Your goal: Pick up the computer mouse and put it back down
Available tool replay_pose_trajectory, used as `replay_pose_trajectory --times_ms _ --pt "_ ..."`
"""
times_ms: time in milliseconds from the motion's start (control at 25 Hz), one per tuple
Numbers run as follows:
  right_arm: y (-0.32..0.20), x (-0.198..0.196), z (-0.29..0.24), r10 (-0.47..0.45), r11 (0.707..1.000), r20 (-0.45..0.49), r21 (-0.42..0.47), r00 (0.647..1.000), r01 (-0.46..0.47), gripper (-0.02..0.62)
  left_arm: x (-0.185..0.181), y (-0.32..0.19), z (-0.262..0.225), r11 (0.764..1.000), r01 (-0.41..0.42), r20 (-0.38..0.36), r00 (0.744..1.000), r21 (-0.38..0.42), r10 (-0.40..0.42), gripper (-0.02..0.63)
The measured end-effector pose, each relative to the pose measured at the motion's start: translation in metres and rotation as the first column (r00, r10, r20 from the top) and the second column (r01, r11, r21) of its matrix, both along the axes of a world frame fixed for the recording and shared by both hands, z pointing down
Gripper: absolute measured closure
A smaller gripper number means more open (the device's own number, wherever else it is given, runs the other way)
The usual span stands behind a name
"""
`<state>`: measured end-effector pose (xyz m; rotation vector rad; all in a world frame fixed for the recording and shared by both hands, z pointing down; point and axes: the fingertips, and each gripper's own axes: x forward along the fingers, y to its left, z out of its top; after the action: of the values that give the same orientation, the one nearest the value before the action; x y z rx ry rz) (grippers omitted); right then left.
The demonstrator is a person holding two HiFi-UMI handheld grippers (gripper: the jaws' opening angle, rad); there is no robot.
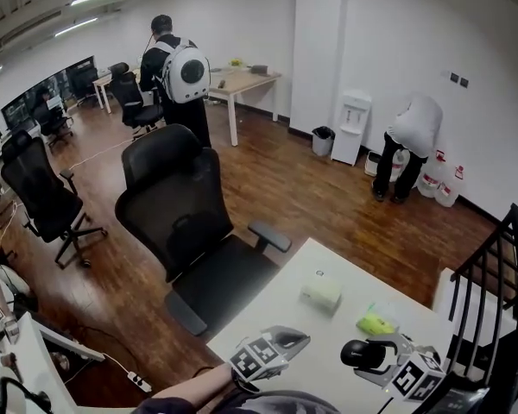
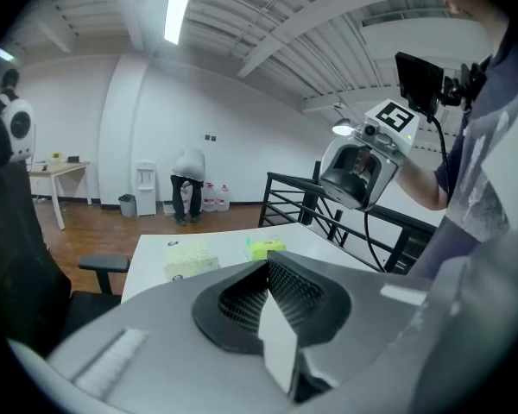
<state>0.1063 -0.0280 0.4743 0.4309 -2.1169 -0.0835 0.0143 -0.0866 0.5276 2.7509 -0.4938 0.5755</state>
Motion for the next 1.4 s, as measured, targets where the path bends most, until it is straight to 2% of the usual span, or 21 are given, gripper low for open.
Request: replay_pose_trajectory --times_ms 440,560,800,1040,1160,1400 --pt "0.004 -0.014 0.012 0.007 1.000 0.002 0.012 1.000 -0.007 0.308 -0.031 0.004 0.017 0.996 0.085 0.014 0.996 -0.018 -0.085 0.589" --pt "0.001 -0.007 0.013 0.011 1.000 0.002 0.015 1.000 -0.011 0.308 -0.028 0.004 0.021 0.995 0.098 0.026 0.995 -0.017 -0.097 0.589" --pt "0.002 -0.004 -0.001 0.036 0.998 0.007 0.042 0.999 -0.036 0.307 -0.026 0.007 0.022 0.996 0.084 0.035 0.996 -0.021 -0.083 0.589" --pt "-0.005 0.019 -0.013 0.112 0.991 -0.014 0.073 0.994 -0.111 0.308 -0.015 0.009 0.025 0.998 0.046 0.028 0.999 -0.031 -0.045 0.589" --pt "-0.012 0.024 0.000 0.119 0.992 -0.056 0.059 0.991 -0.115 0.308 -0.015 0.007 0.025 0.998 0.048 0.026 0.999 -0.032 -0.047 0.589" --pt "-0.021 0.018 0.034 0.106 0.994 -0.073 -0.003 0.992 -0.107 0.308 -0.023 0.007 0.030 0.997 0.064 0.028 0.998 -0.050 -0.063 0.589"
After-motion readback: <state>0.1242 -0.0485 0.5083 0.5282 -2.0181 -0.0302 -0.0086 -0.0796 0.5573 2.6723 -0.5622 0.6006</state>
